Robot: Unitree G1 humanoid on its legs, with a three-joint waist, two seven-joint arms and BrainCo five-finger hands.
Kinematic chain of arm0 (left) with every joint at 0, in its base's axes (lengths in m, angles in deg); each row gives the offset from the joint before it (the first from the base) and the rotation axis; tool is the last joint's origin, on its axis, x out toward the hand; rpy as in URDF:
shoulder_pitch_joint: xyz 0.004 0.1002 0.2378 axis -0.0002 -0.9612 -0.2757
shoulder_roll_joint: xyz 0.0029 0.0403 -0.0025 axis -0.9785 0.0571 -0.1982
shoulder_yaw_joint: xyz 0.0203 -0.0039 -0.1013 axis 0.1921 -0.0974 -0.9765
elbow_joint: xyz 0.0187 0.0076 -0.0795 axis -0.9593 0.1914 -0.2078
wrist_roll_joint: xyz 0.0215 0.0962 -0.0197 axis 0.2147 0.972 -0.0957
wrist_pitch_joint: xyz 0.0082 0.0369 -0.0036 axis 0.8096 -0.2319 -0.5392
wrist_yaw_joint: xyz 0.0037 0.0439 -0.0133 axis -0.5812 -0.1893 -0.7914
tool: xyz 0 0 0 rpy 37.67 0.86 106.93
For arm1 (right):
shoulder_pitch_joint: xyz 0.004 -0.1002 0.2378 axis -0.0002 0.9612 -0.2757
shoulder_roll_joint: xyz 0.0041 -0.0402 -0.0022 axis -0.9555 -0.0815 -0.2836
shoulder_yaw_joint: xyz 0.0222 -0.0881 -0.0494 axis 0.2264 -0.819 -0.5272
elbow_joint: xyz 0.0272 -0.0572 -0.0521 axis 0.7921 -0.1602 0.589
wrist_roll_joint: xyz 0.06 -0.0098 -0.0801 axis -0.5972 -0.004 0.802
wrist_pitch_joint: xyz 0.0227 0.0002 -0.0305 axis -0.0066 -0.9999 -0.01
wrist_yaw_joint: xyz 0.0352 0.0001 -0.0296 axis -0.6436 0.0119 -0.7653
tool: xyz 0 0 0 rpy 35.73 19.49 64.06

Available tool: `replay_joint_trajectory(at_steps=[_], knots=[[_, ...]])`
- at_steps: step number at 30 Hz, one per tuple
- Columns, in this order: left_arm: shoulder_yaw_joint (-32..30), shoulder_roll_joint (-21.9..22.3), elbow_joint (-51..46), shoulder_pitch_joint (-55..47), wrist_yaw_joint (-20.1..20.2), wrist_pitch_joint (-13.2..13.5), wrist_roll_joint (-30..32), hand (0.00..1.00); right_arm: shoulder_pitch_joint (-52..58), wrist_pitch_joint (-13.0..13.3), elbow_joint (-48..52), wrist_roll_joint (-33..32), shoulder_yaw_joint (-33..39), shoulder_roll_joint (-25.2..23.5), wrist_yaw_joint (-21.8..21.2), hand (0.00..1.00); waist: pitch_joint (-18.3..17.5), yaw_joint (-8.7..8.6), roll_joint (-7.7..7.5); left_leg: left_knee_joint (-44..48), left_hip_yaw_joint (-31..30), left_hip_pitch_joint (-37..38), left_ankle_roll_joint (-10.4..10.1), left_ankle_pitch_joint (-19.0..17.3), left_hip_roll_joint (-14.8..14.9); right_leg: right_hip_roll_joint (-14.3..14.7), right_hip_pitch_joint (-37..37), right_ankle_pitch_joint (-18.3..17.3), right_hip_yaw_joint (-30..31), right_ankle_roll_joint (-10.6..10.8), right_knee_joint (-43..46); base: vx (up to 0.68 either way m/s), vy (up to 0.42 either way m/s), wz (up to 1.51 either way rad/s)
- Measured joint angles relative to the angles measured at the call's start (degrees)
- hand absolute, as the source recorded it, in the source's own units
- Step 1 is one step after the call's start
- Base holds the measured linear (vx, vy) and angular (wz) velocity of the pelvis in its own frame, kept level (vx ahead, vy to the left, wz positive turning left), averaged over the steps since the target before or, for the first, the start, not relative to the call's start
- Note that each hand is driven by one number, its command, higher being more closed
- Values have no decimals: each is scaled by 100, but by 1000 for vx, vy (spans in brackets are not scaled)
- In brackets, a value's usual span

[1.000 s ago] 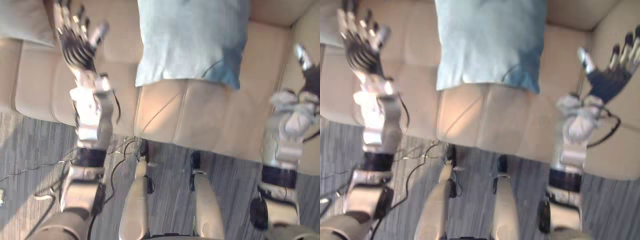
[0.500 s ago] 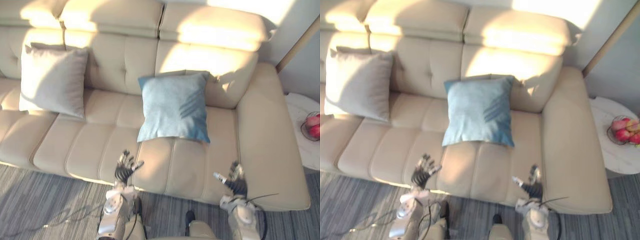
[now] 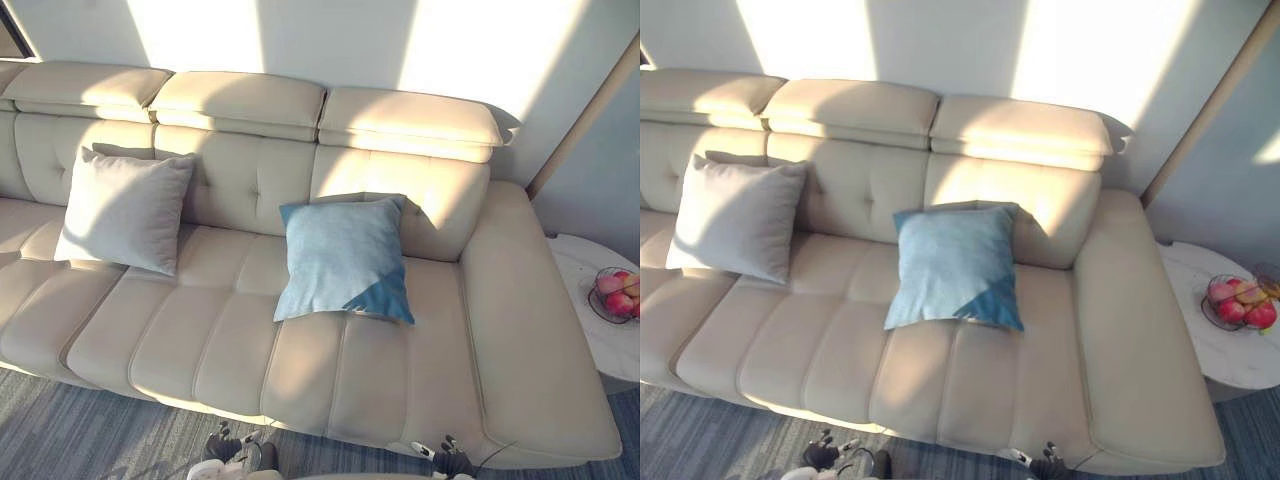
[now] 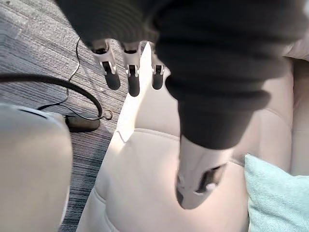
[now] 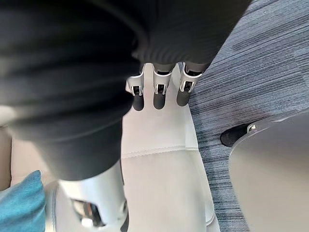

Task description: Pick up cushions and gather them together orderly.

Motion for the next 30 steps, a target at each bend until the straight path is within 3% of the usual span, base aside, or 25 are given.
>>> replay_joint_trajectory(at_steps=[5,10,13,15,18,20,21,22,24,25,26,27,28,30], knots=[[-25,1,54,44,-2,-1,94,0,-182,-9,-116,15,1,39,8,0,24,-5,-13,0,47,16,-12,-17,-2,2,-6,4,66,-1,7,32,-3,-7],[67,80,42,330,-99,-7,94,0,-654,-84,-55,53,-258,37,47,0,368,43,-37,39,419,29,6,-26,94,81,-476,104,349,70,617,-26,8,-35],[346,185,-39,678,-105,-113,226,0,-689,-98,373,54,-512,-18,117,0,455,55,-20,605,467,-464,242,-244,218,92,-999,347,191,155,1174,-107,13,-5],[399,263,-346,749,-99,-110,368,0,-708,-103,536,55,-559,-111,131,0,511,78,-13,932,367,-612,311,-317,278,-34,-1223,-262,59,105,2823,-65,-22,24],[414,215,-659,877,-107,-84,416,0,-707,-98,535,74,-729,-113,127,0,385,158,-186,1450,163,-1092,302,-307,185,-323,-1049,-478,45,245,4085,-94,-95,34],[384,216,-734,904,-122,-87,416,0,-838,-98,535,207,-728,-111,130,0,345,252,-250,1843,121,-1478,287,-293,214,-339,-755,-499,190,268,3803,-198,-214,12],[393,289,-738,894,-153,-98,415,0,-904,-99,540,271,-720,-64,135,0,381,315,-149,2057,61,-1699,248,-241,303,-164,-518,-936,188,303,3242,-287,-290,3],[401,413,-744,831,-199,-101,414,0,-900,-102,544,272,-691,-8,156,0,342,346,30,2053,8,-1796,153,-148,433,-55,-331,-1184,11,268,2754,-367,-337,0],[619,519,-686,677,-230,-101,414,0,-886,-99,546,272,-694,25,227,0,288,438,200,1920,-1,-1929,125,206,627,156,-157,-1510,-328,104,2242,-385,-286,11],[782,560,-571,649,-225,-108,407,0,-896,-98,531,271,-692,44,253,0,334,423,341,1527,-5,-1950,140,820,718,356,-181,-1547,-463,12,2137,-426,-240,51],[899,588,-546,662,-222,-109,405,0,-873,-99,513,271,-692,56,268,0,356,354,383,1081,-6,-1920,147,1433,734,437,-221,-1491,-583,-66,2093,-531,-228,79],[937,612,-528,701,-221,-104,397,0,-859,-101,428,271,-679,70,301,0,447,284,348,901,11,-1908,-34,1720,717,463,-204,-1441,-840,-197,1982,-406,-150,54],[858,618,-526,736,-220,-110,387,0,-901,-119,280,270,-641,55,351,0,512,332,284,1380,69,-1852,-217,1016,682,429,-267,-1359,-1019,-464,1958,-369,-133,22],[740,617,-534,751,-227,-106,386,0,-901,-136,290,270,-509,50,366,0,535,338,211,2452,74,-1861,30,-124,490,281,-421,-1294,-1046,-550,1917,-326,-77,-27]])
